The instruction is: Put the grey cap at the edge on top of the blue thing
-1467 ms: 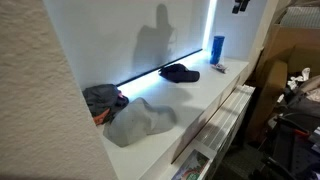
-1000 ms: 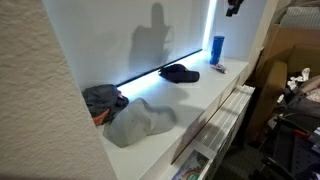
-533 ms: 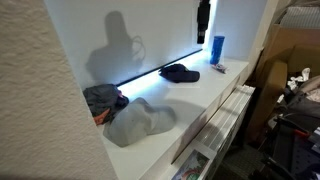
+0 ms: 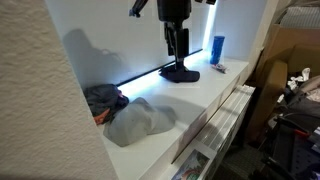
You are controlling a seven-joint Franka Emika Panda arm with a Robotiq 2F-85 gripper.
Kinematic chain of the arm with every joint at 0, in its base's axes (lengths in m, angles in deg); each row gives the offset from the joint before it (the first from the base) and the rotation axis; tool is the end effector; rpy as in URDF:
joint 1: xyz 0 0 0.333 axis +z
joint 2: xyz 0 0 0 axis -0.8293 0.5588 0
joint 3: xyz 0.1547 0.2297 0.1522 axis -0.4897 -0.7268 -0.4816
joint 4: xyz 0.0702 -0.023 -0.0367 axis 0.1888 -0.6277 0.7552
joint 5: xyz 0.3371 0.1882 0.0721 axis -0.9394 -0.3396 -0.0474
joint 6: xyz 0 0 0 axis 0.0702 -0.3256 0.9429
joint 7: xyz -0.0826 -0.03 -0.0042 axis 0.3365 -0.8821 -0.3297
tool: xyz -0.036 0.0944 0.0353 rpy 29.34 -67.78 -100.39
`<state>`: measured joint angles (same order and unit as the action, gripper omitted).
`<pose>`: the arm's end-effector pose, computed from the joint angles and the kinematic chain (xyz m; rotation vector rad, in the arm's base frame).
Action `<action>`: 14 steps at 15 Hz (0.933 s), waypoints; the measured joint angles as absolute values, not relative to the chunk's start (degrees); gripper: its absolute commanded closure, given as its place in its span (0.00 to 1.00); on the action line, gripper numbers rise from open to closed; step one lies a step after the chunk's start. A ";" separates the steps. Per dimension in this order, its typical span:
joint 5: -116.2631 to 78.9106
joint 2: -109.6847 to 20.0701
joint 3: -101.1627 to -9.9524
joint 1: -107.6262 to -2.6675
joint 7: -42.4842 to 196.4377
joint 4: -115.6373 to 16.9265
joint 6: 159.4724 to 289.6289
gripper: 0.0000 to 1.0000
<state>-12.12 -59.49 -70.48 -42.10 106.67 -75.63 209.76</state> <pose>0.5040 0.2245 0.4154 2.6674 1.3816 -0.0170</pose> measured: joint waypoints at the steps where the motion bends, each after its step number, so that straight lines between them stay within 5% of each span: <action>1: -11.88 -59.21 -70.47 -42.17 106.99 -75.41 209.71 0.00; 14: -49.26 -47.49 -70.13 -46.82 133.92 -76.98 224.78 0.00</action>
